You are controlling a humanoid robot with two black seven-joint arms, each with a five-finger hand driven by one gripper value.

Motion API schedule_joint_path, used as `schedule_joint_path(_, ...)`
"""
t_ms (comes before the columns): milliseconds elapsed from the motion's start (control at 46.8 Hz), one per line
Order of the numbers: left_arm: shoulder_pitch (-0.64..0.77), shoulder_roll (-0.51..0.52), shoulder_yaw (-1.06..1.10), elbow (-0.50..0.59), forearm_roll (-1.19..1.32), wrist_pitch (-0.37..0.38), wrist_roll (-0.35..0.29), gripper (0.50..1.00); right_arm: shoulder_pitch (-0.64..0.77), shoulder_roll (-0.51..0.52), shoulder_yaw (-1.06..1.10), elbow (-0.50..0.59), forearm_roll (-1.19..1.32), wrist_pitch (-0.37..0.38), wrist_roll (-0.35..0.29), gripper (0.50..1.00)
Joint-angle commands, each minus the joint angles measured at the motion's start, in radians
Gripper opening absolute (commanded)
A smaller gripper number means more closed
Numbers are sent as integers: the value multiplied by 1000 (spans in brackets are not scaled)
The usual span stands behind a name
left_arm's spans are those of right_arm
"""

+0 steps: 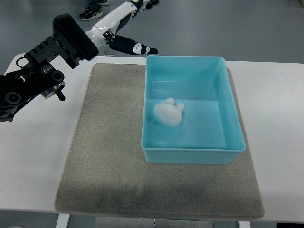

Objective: Place white toy into blue box with left hand

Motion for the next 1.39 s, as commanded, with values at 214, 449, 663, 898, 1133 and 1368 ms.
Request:
schedule_joint_path(214, 69, 40, -7, 106, -512, -16, 10, 999, 0, 0, 0, 0, 0, 0, 0, 936)
schedule_joint_path(449, 96, 41, -7, 249, -727, -173, 12, 1000, 0, 0, 0, 0, 0, 0, 0, 936)
schedule_joint_path(663, 120, 30, 5, 287, -925, -210, 58, 1000, 0, 0, 0, 0, 0, 0, 0, 936)
schedule_joint_path(898, 135, 29, 7, 286, -1170, -201, 110, 1000, 0, 0, 0, 0, 0, 0, 0, 936)
schedule_joint_path(1133, 157, 12, -1, 278, -1219, -201, 110, 1000, 0, 0, 0, 0, 0, 0, 0, 936)
schedule_joint_path(1368, 157, 12, -4, 272, -1244, -201, 108, 1000, 0, 0, 0, 0, 0, 0, 0, 936)
